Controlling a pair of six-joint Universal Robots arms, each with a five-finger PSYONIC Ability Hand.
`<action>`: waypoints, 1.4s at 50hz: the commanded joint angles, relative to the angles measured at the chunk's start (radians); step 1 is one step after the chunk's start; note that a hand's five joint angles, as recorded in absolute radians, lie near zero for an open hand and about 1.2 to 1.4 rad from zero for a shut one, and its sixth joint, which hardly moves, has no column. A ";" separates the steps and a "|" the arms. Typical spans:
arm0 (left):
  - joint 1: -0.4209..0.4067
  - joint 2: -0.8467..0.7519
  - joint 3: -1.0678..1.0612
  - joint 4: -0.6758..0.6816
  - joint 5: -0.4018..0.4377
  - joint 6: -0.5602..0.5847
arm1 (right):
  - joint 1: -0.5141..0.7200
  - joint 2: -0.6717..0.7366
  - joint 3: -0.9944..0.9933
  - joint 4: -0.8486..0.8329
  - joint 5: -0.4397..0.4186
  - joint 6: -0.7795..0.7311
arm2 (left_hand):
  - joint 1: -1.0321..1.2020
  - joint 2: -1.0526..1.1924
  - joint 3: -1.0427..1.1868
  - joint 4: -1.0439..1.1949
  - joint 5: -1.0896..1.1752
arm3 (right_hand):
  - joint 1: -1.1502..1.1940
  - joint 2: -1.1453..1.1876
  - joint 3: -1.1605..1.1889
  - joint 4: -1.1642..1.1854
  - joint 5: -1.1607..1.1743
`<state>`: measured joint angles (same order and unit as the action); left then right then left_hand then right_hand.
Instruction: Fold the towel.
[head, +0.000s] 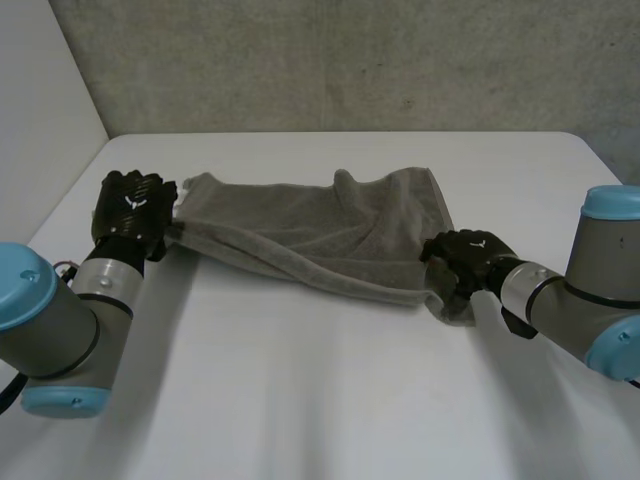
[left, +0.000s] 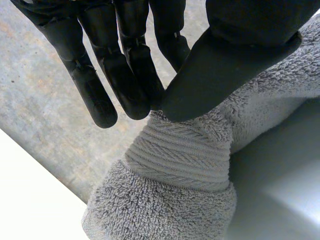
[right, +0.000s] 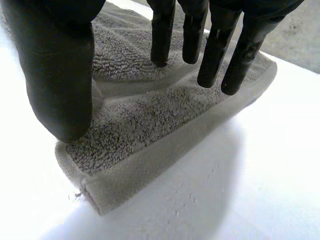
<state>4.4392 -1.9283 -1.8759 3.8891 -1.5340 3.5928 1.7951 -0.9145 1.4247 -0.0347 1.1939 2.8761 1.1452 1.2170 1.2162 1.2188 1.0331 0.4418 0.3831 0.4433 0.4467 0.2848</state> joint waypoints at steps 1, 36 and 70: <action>-0.006 0.012 -0.025 -0.002 0.003 -0.025 | -0.006 0.003 0.005 0.015 -0.008 0.069 | 0.251 0.179 0.180 0.177 0.189 | 0.016 0.075 0.015 0.011 -0.001; 0.009 0.031 -0.028 -0.002 0.002 -0.031 | -0.013 -0.112 0.126 0.022 -0.074 0.210 | 0.251 0.179 0.180 0.177 0.189 | 0.166 0.224 0.164 0.161 0.148; 0.009 0.032 -0.031 -0.004 0.002 -0.031 | -0.002 0.006 0.074 -0.073 -0.042 0.209 | 0.251 0.179 0.180 0.177 0.189 | 0.359 0.418 0.358 0.355 0.342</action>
<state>4.4486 -1.8960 -1.9061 3.8865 -1.5324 3.5619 1.7944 -0.9242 1.5150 -0.1071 1.1361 3.0848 1.1452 1.2171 1.2162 1.2190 1.0331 0.7956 0.7948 0.7931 0.7961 0.6178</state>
